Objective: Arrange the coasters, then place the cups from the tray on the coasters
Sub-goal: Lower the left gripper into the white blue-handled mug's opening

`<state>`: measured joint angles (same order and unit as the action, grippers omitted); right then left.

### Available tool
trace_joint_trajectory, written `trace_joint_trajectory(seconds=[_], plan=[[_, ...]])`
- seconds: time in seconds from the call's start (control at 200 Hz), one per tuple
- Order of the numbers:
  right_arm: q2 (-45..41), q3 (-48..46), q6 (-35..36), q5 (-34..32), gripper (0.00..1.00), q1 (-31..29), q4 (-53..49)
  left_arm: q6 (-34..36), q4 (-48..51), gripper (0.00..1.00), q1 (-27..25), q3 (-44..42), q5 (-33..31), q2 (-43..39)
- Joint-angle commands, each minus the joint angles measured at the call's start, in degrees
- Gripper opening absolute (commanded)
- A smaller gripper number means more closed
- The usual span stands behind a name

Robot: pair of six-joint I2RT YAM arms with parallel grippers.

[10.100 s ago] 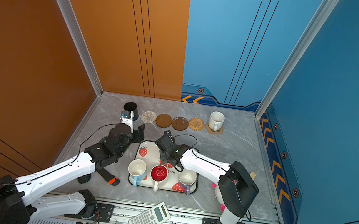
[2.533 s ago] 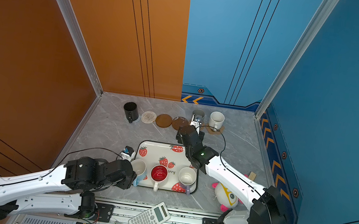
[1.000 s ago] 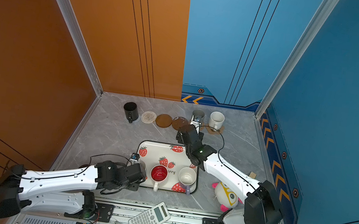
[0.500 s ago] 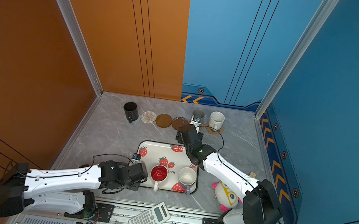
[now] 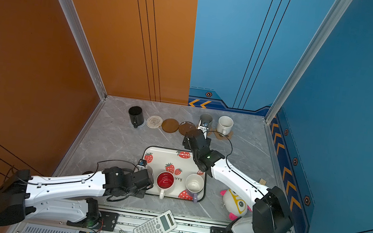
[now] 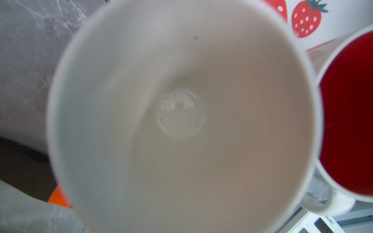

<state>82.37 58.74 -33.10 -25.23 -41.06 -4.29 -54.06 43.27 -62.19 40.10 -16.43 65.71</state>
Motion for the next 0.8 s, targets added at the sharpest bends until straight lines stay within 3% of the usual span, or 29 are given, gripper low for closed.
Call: trace_joint_trajectory(seconds=[0.0, 0.796], plan=[[0.6, -0.6, -0.6, 0.8, 0.8, 0.5, 0.5, 0.0, 0.1, 0.0, 0.6, -0.3, 0.2, 0.5], [0.2, -1.0, -0.6, 1.1, 0.8, 0.5, 0.3, 2.7, 1.3, 0.0, -0.7, 3.6, -4.6, -2.5]])
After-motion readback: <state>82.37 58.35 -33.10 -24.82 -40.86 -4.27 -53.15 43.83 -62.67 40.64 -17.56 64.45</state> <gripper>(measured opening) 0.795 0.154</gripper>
